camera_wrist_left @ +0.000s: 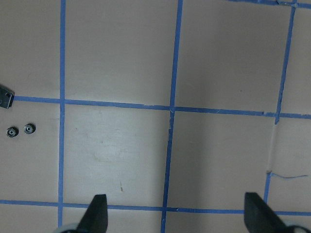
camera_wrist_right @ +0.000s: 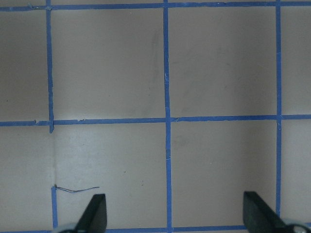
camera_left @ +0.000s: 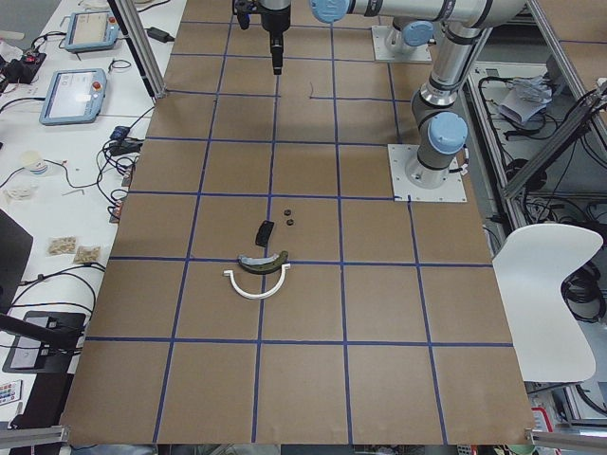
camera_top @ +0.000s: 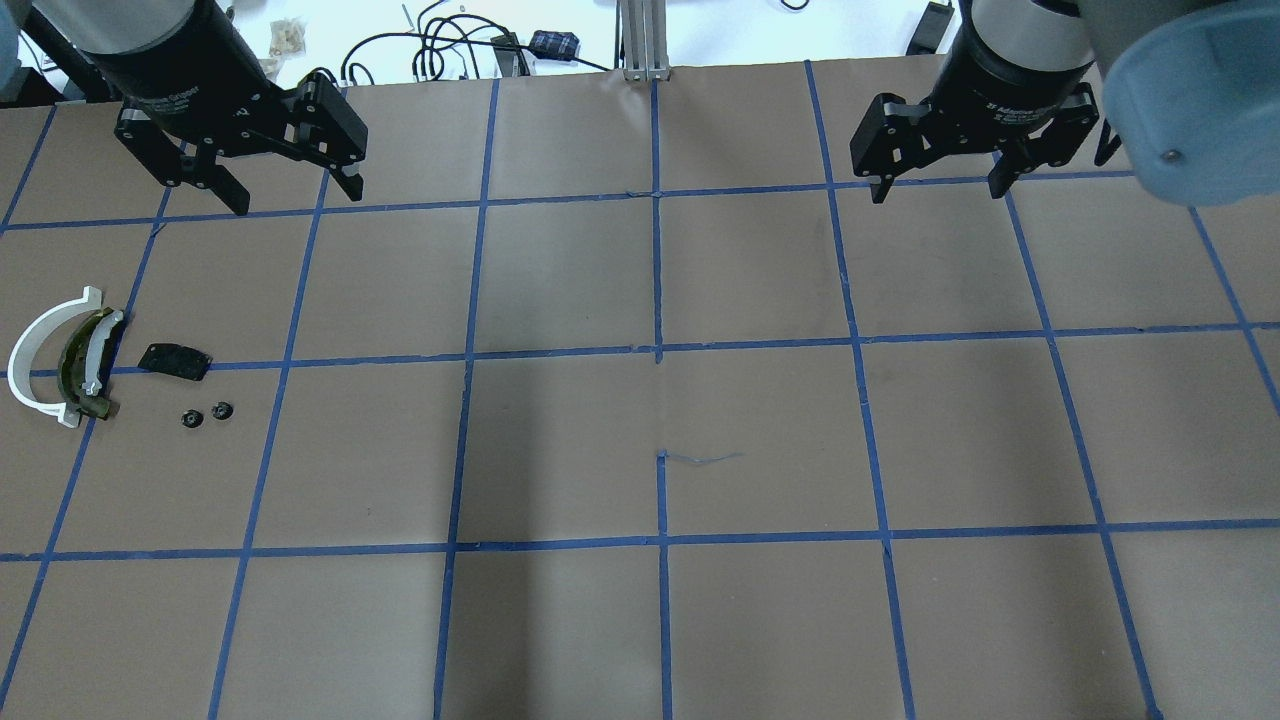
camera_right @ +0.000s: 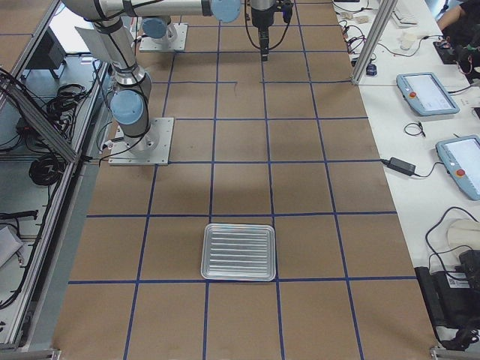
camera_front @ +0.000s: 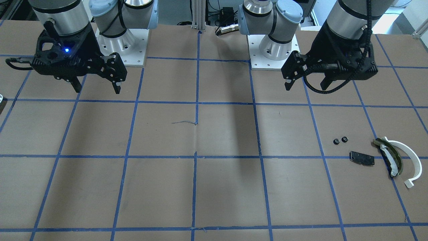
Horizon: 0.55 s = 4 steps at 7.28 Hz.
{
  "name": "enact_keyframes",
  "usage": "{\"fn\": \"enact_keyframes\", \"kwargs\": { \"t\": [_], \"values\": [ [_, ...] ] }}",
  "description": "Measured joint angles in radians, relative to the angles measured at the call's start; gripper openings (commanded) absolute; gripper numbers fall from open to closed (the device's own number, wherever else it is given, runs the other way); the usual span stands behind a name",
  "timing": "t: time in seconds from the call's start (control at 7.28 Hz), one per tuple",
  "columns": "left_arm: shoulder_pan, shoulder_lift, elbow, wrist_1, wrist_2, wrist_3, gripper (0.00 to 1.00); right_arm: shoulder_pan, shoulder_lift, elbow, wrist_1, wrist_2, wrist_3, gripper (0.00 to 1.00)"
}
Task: Place bearing gear from tray to pile
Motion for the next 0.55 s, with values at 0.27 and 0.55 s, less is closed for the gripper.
{"fn": "enact_keyframes", "kwargs": {
  "t": [0.27,0.55],
  "values": [
    [-0.016,0.005,0.0,-0.021,0.003,-0.001,1.0,0.0,-0.002,0.001,0.004,0.001,0.004,1.0],
    [-0.019,0.01,0.001,-0.024,0.002,-0.001,1.0,0.0,-0.003,0.002,0.006,-0.002,0.008,1.0]
  ]
}}
